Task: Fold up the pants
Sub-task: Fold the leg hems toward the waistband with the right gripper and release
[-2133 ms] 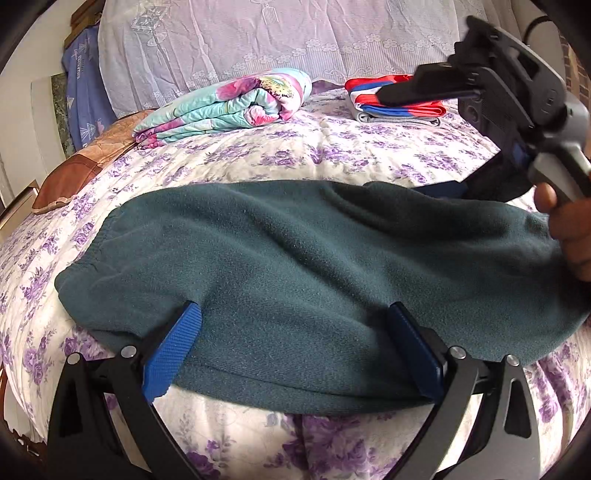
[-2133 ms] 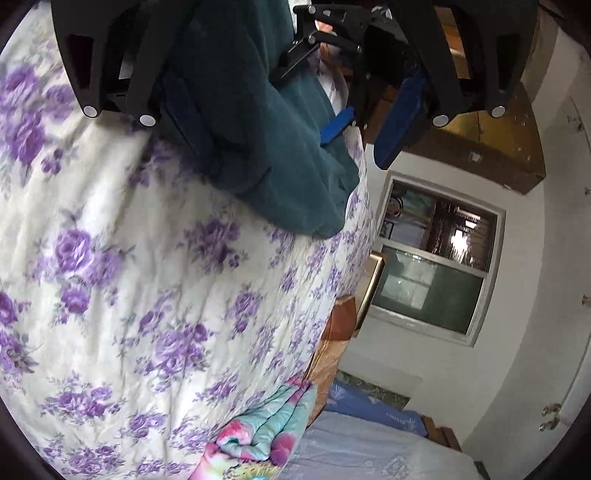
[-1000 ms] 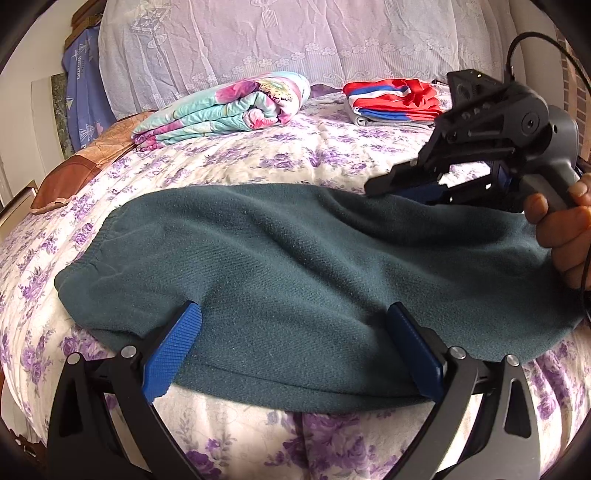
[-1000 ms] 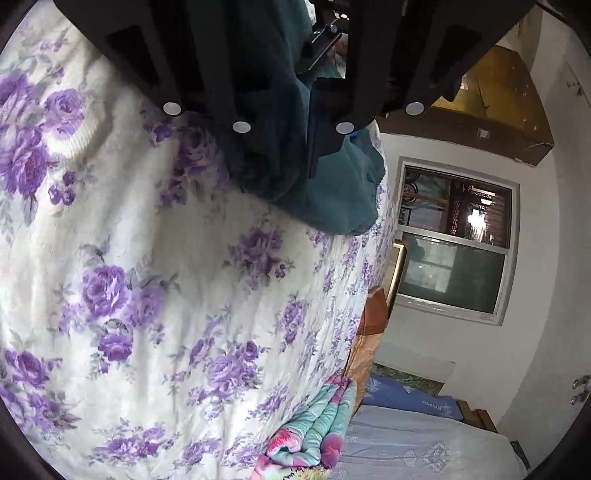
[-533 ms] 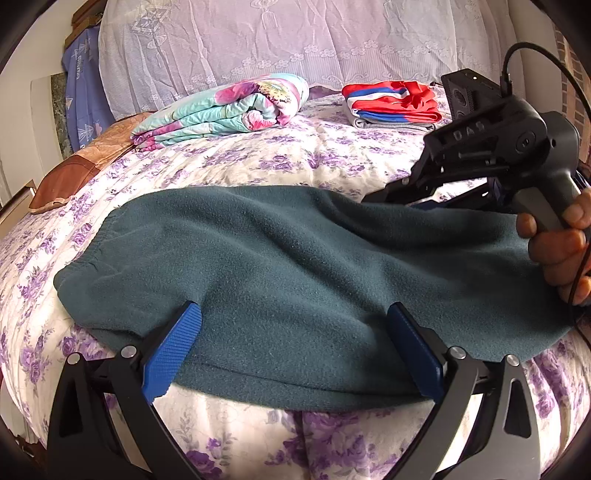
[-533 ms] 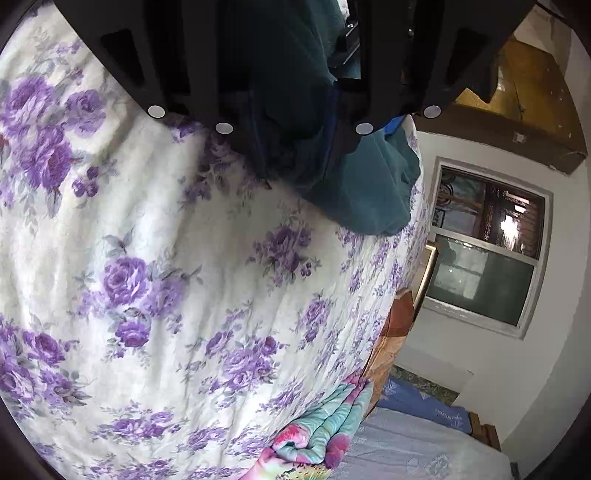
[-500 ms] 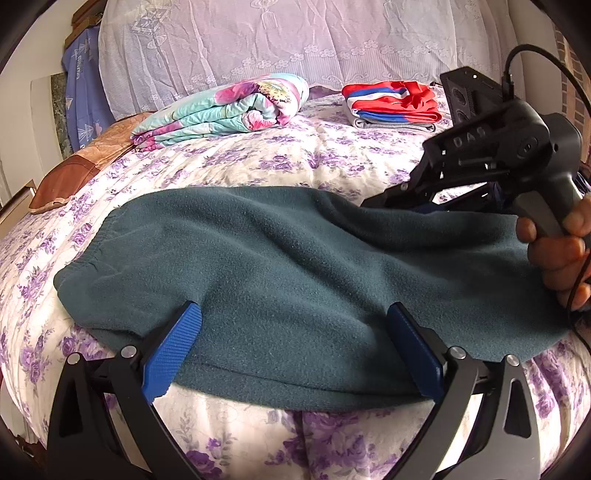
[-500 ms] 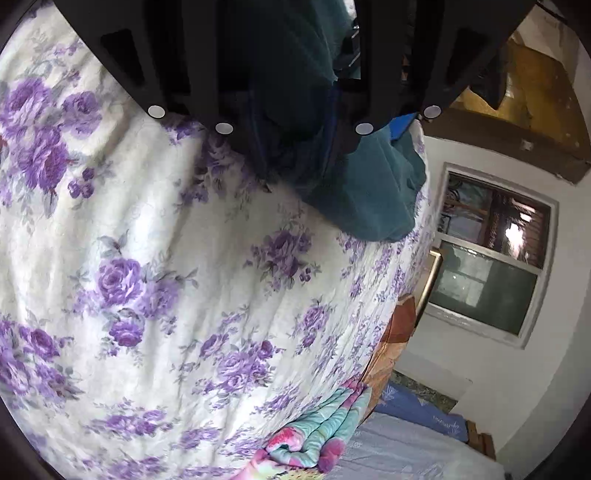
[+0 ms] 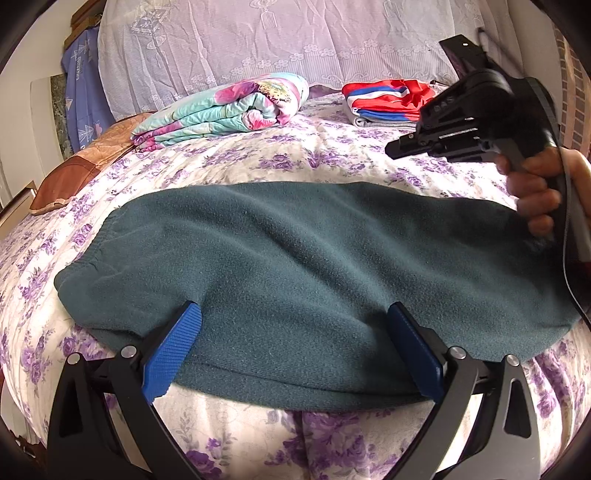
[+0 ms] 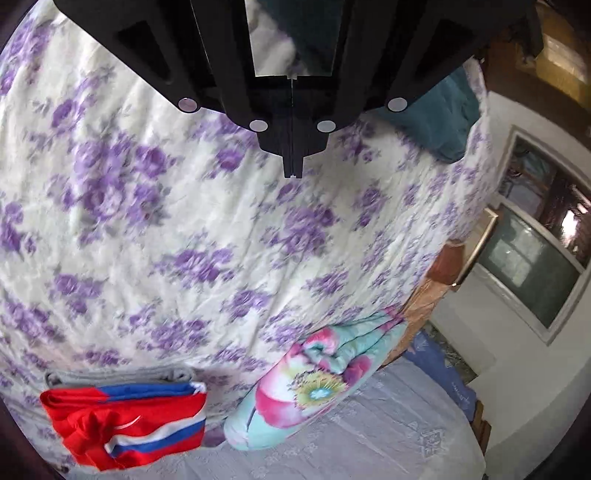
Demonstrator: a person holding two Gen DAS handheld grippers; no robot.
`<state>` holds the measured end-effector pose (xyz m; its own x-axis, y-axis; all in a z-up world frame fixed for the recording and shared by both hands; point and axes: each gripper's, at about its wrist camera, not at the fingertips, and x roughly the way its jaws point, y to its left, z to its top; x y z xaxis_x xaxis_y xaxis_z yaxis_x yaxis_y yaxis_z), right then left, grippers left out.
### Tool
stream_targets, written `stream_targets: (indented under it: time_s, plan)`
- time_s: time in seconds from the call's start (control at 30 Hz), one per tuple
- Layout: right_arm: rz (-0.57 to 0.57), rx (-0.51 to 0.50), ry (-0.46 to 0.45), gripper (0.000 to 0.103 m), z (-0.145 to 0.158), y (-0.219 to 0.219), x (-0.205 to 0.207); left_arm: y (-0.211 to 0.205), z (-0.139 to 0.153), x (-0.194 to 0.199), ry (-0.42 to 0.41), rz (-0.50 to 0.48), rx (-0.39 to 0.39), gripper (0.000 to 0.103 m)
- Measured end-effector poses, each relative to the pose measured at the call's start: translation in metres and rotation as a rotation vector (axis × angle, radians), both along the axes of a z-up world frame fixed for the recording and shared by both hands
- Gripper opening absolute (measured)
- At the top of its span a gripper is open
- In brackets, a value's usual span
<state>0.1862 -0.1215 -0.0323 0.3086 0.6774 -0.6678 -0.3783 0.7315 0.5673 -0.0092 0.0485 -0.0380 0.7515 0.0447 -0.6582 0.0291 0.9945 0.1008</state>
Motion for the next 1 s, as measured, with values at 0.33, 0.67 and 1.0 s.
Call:
stream_targets:
  time_s: [0.33,0.67,1.0]
  plan:
    - [0.137,-0.077,0.007,0.025,-0.012,0.032,-0.043,0.001,0.000,0.000,-0.001,0.000,0.000,0.098]
    - [0.159,-0.209,-0.127,0.043,-0.013,0.051,-0.063,0.001,-0.001,-0.001,-0.002,0.000,0.000,0.098]
    - [0.061,-0.168,-0.227,0.010,0.010,0.038,-0.051,0.001,-0.001,-0.001,-0.002,-0.001,0.001,0.098]
